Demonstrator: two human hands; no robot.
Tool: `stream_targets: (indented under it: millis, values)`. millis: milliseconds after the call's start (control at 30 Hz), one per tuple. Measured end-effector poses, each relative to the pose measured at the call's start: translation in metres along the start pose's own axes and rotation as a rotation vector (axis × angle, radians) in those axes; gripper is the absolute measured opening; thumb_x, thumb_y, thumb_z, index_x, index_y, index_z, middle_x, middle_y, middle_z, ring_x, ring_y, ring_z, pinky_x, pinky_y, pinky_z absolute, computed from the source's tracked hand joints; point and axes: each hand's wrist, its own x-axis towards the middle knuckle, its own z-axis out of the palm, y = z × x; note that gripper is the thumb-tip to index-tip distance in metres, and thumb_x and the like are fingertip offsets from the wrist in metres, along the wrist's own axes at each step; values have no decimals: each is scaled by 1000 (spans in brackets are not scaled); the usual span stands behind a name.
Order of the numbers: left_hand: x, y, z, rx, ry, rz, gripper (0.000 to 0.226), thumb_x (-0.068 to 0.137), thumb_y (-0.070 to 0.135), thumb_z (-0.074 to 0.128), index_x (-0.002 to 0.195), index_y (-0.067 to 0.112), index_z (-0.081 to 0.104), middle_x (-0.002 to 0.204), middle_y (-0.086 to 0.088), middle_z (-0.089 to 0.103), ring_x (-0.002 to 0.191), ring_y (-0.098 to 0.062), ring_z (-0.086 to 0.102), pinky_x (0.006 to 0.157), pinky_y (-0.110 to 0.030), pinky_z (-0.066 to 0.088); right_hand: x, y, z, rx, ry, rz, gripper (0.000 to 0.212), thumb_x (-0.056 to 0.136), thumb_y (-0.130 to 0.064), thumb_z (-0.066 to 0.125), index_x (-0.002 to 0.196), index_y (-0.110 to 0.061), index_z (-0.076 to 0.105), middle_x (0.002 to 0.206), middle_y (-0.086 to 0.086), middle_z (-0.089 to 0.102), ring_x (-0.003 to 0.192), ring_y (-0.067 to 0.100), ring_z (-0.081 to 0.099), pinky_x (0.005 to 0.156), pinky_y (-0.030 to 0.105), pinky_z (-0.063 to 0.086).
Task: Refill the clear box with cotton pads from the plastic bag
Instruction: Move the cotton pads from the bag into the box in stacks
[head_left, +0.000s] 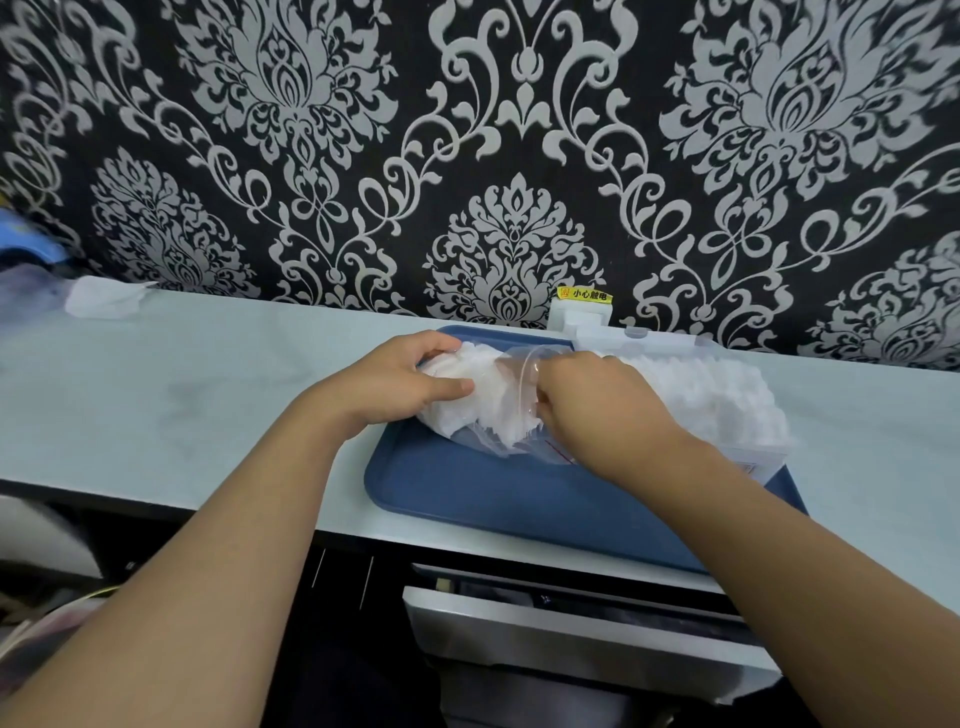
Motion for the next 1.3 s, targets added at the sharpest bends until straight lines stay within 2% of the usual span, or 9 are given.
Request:
stream_targets:
  millis: [133, 233, 367, 600, 733, 933, 1033, 1133, 1300]
  values:
    - [1, 1, 1, 21, 9, -8, 58, 85, 16, 78, 137, 30, 55, 129, 7, 61, 115, -16, 60, 106, -35, 47, 1, -8, -4, -68, -34, -55, 33, 86, -22, 61, 118, -24, 55, 104, 4, 66, 89, 33, 65, 65, 31, 42]
    - [-1, 3, 2, 6, -15, -21, 72, 86, 10, 76, 147, 31, 44, 137, 13, 52, 125, -14, 52, 112, -34, 40, 5, -10, -3, 8, 90, -37, 25, 84, -19, 59, 108, -26, 58, 104, -1, 68, 82, 31, 64, 62, 31, 42]
    - [0, 1, 1, -8, -45, -33, 68, 85, 9, 76, 143, 31, 48, 139, 10, 56, 122, -16, 57, 111, -38, 44, 4, -11, -3, -51, 44, -37, 12, 89, -24, 60, 100, -26, 56, 88, -3, 59, 87, 30, 65, 62, 30, 38]
    - [1, 0, 2, -1, -53, -33, 66, 85, 10, 75, 142, 31, 49, 138, 11, 57, 121, -15, 57, 111, -39, 43, 6, -12, -7, -21, 40, -50, 37, 85, -23, 63, 122, -29, 57, 107, 3, 66, 83, 29, 60, 65, 31, 39]
    - [1, 0, 2, 0, -53, -28, 61, 86, 10, 74, 138, 32, 52, 133, 11, 59, 120, -15, 58, 110, -38, 44, 7, -11, -7, -66, -7, -32, 41, 88, -31, 65, 127, -27, 58, 113, 3, 66, 95, 30, 64, 71, 32, 46]
    - [3, 0, 5, -43, -24, -16, 46, 94, 20, 67, 137, 28, 55, 132, 7, 62, 119, -14, 59, 106, -33, 46, 7, -12, -10, -83, -44, -21, 5, 90, -24, 58, 94, -22, 54, 101, 4, 64, 81, 30, 55, 65, 30, 35]
    - [3, 0, 8, -61, 21, -4, 35, 100, 30, 57, 135, 25, 57, 131, 7, 63, 117, -13, 60, 93, -27, 46, 7, -14, -10, -80, -31, -25, 21, 91, -26, 59, 111, -25, 64, 106, 0, 66, 86, 28, 60, 68, 30, 41]
    - [4, 0, 9, -25, 13, 7, 35, 100, 31, 57, 135, 26, 57, 130, 6, 63, 118, -14, 60, 100, -31, 48, 4, -14, -9, -122, -53, -50, 22, 90, -23, 62, 112, -24, 56, 113, 3, 62, 78, 25, 50, 67, 30, 35]
    - [0, 3, 7, 67, 1, 33, 50, 91, 21, 71, 138, 28, 54, 132, 8, 59, 116, -15, 59, 106, -34, 47, 6, -10, -2, -121, -37, -40, 29, 89, -22, 60, 118, -23, 59, 112, 2, 61, 81, 26, 56, 65, 30, 37]
